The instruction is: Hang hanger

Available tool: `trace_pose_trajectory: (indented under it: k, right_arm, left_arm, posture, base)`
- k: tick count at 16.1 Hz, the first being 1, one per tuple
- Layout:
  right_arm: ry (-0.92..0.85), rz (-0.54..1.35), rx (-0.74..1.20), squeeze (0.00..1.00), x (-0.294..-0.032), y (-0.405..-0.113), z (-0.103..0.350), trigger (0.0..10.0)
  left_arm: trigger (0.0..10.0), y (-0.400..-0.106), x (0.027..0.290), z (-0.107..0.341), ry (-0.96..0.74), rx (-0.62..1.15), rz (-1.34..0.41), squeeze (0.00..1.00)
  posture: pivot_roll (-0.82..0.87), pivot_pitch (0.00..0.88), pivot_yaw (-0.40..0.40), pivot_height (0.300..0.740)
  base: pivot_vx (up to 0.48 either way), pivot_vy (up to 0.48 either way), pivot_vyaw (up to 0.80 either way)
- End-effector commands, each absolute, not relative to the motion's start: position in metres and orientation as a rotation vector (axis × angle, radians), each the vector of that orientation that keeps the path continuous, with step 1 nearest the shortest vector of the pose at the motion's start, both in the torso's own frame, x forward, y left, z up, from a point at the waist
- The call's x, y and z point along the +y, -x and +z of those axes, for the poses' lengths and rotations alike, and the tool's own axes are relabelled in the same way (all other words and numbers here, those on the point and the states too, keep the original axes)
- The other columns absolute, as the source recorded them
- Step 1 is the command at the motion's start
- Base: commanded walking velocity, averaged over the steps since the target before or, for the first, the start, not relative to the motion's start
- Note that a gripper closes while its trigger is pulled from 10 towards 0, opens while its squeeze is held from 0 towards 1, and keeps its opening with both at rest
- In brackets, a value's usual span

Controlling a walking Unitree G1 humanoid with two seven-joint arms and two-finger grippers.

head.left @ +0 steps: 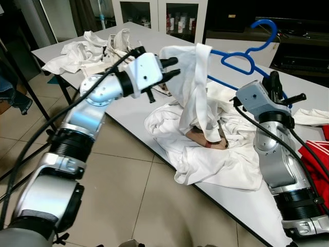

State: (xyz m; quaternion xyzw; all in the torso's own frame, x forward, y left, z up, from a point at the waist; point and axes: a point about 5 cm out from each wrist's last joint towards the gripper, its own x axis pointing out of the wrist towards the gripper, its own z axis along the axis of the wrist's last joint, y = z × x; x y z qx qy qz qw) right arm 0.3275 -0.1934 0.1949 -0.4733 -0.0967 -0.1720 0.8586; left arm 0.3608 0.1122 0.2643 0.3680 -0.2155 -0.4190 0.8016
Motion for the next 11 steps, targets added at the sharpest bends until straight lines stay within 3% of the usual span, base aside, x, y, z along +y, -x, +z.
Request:
trace_pose_trajectory:
  k: [1, 4, 11]
  right_arm:
    - [1.023, -0.347, -0.228, 0.00, -0.193, -0.324, 0.192, 10.0]
    - [1.106, -0.311, -0.319, 0.00, -0.185, -0.320, 0.197, 10.0]
    - [1.197, -0.300, -0.501, 0.00, -0.172, -0.311, 0.212, 10.0]
  left_arm:
    - [10.0, -0.364, 0.121, 0.272, -0.841, -0.456, -0.870, 0.00]
    - [10.0, -0.369, 0.138, 0.275, -0.929, -0.416, -0.821, 0.00]
    - [10.0, -0.374, 0.146, 0.257, -0.916, -0.269, -0.879, 0.00]
  posture:
    - [-0.03, 0.000, 0.026, 0.723]
    - [-0.03, 0.000, 0.026, 0.723]
    - [-0.03, 0.000, 0.027, 0.723]
  base:
    - [0.000, 0.000, 0.00]
    - [0.000, 0.000, 0.00]
    - [0.000, 0.000, 0.00]
